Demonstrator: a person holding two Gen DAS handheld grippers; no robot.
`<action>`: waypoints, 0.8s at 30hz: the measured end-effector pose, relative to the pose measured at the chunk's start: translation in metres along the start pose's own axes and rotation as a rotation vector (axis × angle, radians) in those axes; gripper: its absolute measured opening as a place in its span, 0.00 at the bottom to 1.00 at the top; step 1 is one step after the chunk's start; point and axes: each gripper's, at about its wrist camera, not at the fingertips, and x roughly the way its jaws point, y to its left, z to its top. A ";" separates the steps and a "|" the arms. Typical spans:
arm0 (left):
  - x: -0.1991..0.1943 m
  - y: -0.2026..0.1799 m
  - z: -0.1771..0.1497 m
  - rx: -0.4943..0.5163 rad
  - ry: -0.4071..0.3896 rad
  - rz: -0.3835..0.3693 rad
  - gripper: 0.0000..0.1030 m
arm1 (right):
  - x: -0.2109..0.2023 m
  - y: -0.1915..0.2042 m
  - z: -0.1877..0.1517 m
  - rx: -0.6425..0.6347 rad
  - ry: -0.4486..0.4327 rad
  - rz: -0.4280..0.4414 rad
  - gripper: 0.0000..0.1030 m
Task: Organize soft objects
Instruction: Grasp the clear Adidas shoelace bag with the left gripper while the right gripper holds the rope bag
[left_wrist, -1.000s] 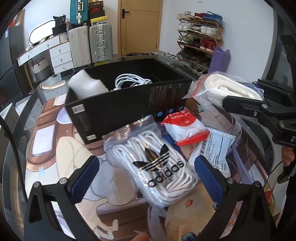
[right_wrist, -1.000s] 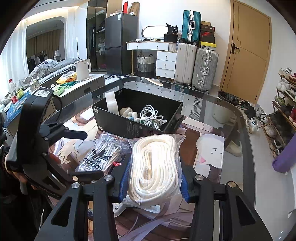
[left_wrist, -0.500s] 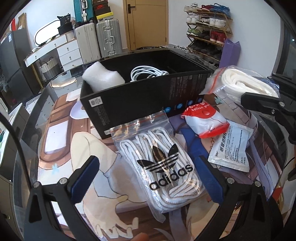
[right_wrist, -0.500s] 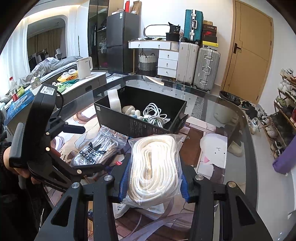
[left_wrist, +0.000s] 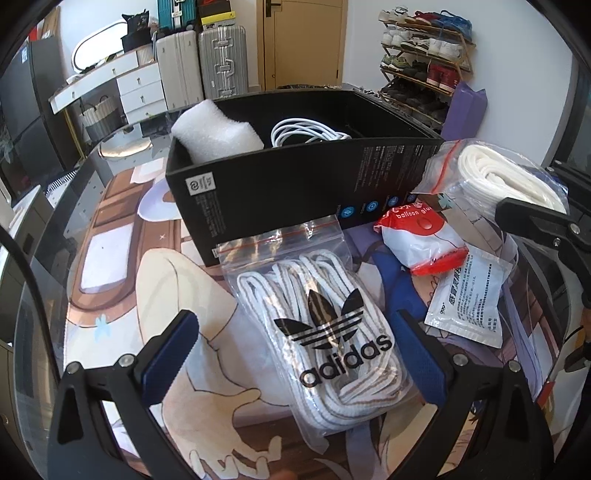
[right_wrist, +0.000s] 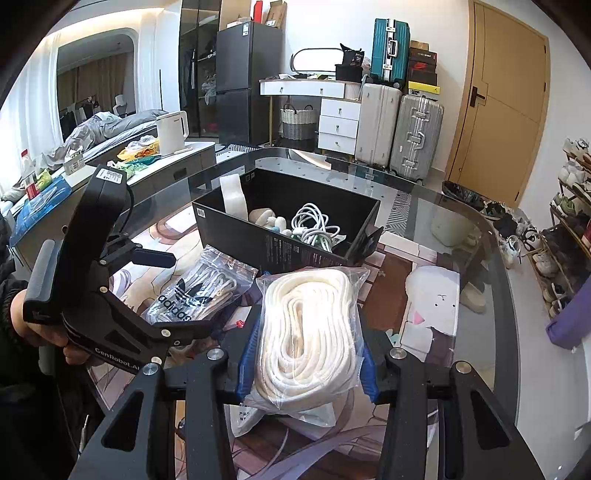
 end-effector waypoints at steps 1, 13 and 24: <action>0.000 0.001 0.000 0.000 0.003 -0.010 0.92 | 0.001 0.000 0.000 -0.001 0.002 0.000 0.44; -0.010 -0.002 -0.007 0.068 -0.034 -0.022 0.47 | 0.000 0.001 0.001 -0.009 -0.002 0.002 0.44; -0.029 -0.004 -0.009 0.070 -0.092 -0.011 0.45 | -0.005 0.000 0.001 -0.009 -0.025 0.006 0.44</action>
